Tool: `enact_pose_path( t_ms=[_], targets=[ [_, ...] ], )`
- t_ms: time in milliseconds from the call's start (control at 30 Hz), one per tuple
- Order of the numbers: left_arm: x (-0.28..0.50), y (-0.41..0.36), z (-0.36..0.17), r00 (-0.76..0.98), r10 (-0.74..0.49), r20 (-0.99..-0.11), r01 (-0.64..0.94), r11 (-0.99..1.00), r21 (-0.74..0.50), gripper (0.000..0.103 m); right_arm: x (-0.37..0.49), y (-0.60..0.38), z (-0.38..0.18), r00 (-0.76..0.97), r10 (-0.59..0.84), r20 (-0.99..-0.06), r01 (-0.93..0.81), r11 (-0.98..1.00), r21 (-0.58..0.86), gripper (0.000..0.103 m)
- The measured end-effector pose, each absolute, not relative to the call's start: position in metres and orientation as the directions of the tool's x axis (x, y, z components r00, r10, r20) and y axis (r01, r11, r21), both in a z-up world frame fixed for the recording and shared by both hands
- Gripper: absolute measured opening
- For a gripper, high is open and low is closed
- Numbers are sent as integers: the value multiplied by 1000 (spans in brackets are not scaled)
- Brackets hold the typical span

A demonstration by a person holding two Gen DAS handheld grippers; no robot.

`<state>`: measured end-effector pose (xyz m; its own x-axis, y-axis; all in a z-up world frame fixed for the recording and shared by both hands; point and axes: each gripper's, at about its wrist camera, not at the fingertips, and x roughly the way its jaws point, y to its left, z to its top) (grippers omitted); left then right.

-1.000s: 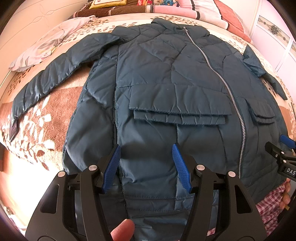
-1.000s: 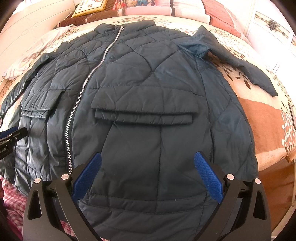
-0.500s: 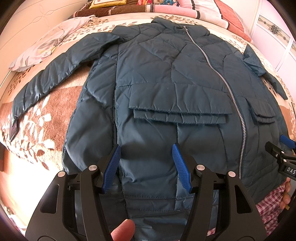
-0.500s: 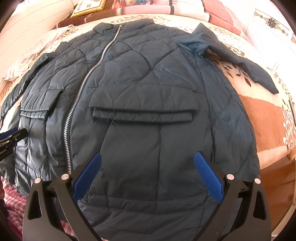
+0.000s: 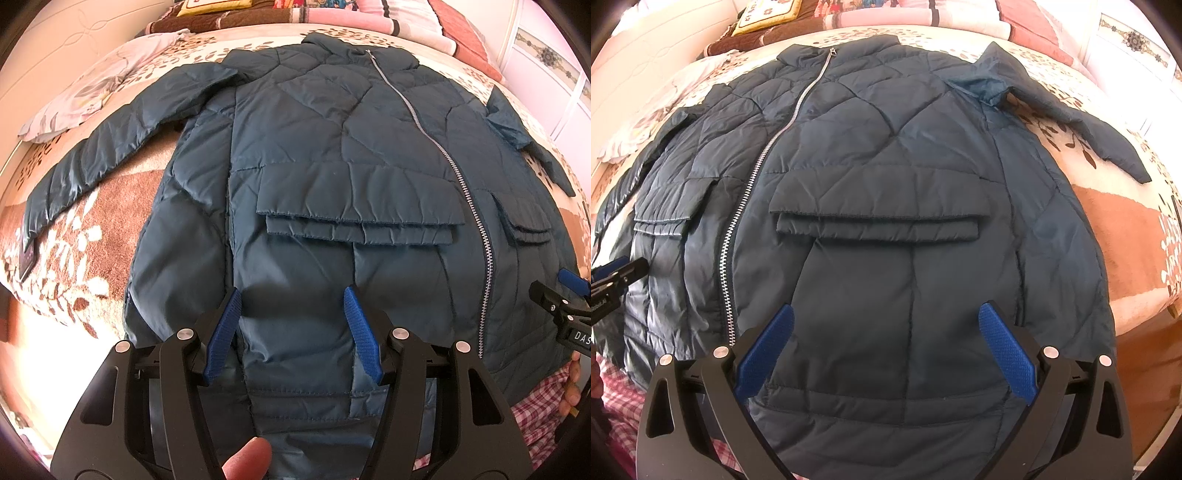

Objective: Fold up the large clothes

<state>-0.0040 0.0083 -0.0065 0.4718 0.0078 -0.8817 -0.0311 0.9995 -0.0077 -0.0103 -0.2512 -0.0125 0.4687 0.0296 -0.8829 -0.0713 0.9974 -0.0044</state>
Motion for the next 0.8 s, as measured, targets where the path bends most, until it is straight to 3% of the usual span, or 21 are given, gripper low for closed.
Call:
enact_pose_path(
  t_ms=[500,800],
  targets=[
    [-2,6,-9,453,15,-892,-20,1000,7,60,-5,-257,-17,448,64,-892,-64,997,39,97],
    [4,5,-10,437,20,-899,-7,1000,19,64,10,-295,1,488,126,-864,16,988,153,95]
  ],
)
